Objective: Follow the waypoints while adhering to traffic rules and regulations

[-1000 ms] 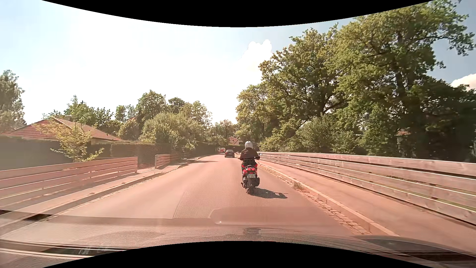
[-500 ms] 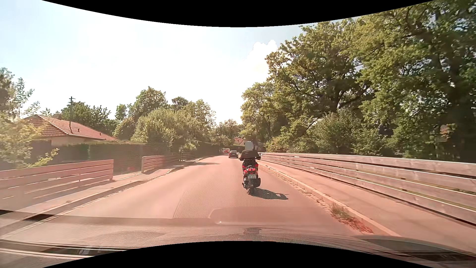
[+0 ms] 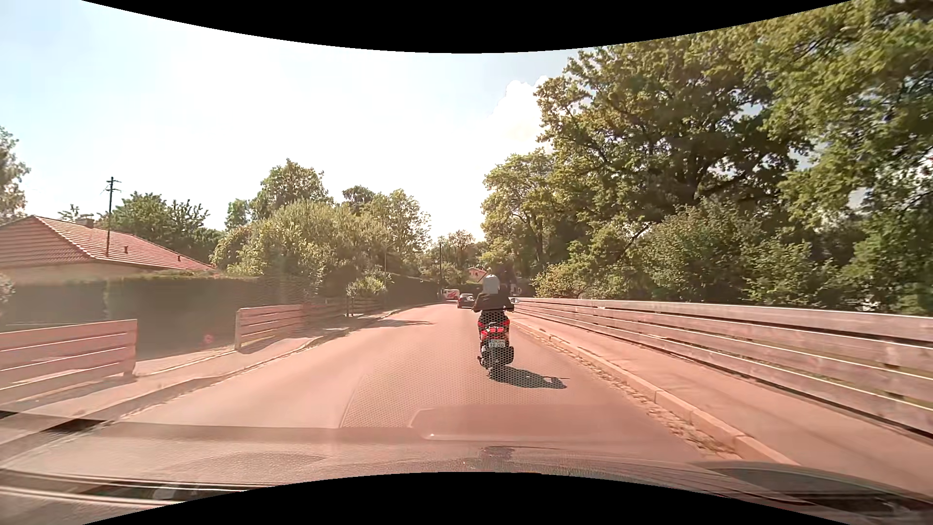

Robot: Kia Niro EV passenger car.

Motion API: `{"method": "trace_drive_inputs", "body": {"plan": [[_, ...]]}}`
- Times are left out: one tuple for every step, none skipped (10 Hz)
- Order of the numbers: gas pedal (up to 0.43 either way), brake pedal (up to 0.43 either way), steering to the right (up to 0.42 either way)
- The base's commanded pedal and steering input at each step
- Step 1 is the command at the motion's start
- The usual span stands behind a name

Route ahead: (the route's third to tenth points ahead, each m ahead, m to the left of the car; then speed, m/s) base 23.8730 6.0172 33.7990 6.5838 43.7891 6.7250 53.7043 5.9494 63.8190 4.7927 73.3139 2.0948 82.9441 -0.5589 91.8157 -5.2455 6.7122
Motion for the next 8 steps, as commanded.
{"method": "trace_drive_inputs", "body": {"plan": [[0.157, 0.006, -0.031], [0.157, 0.006, -0.029], [0.157, 0.006, -0.025], [0.157, 0.006, -0.017], [0.157, 0.006, -0.011], [0.157, 0.006, -0.01], [0.157, 0.006, -0.009], [0.157, 0.006, -0.011]]}}
